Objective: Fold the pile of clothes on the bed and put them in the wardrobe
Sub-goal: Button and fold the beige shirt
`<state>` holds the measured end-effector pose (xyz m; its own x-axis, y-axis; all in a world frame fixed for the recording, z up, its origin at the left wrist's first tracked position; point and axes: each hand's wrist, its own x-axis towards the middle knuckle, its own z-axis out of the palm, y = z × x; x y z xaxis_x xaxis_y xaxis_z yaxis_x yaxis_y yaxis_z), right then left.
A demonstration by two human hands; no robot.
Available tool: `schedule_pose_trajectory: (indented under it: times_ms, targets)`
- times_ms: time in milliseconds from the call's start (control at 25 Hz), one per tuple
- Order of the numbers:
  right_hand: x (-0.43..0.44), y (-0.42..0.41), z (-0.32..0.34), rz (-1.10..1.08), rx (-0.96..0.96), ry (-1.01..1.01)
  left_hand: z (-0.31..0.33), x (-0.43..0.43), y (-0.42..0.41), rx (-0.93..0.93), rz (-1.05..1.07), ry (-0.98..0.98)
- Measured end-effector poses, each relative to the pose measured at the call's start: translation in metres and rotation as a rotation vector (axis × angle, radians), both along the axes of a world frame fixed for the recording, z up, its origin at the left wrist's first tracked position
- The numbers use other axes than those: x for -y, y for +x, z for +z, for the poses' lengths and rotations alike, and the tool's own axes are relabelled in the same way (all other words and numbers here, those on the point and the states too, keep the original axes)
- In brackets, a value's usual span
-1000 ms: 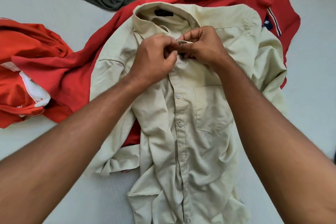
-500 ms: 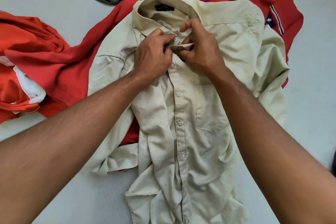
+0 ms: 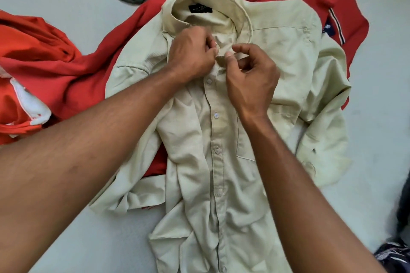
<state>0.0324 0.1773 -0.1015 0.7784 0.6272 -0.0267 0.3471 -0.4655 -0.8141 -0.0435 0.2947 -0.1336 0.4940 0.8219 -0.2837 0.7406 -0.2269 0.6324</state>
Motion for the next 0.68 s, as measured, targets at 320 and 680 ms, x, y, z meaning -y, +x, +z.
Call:
schedule_pose_trajectory:
  times_ms: [320, 680]
  targets:
    - [-0.014, -0.006, -0.017, -0.508, -0.234, 0.063, 0.002, 0.006, -0.013, 0.392, 0.293, -0.37]
    - [0.007, -0.002, -0.023, -0.409, -0.356, 0.262, 0.0, 0.015, -0.009, 0.55, 0.426, -0.455]
